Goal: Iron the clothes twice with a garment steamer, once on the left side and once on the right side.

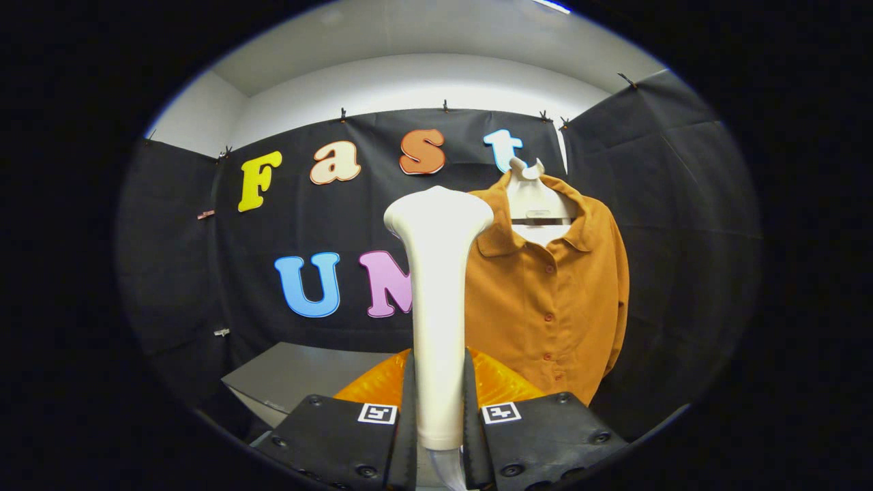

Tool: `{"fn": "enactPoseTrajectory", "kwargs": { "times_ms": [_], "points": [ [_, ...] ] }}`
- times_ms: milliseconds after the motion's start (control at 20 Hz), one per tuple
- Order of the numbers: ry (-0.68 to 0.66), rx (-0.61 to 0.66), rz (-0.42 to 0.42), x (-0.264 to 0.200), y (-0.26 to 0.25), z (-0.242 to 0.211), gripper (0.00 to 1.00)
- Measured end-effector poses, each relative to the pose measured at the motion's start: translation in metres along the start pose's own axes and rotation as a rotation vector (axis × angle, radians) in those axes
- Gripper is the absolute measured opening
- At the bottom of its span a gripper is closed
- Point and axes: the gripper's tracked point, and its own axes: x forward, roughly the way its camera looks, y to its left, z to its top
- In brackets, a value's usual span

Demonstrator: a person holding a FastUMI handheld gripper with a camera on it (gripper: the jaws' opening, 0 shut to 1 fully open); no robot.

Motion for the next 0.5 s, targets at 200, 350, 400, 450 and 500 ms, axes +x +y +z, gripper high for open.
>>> {"fn": "enactPoseTrajectory", "kwargs": {
  "times_ms": [200,350,400,450,500],
  "points": [
    [0.009,-0.010,0.012,0.008,0.039,0.013,0.30],
    [0.005,-0.003,0.019,0.006,0.064,0.018,0.31],
    [0.004,-0.001,0.023,0.006,0.070,0.020,0.31],
    [0.006,-0.003,0.026,0.005,0.076,0.020,0.31],
    [0.008,-0.008,0.024,0.005,0.080,0.019,0.31]
  ]
}}
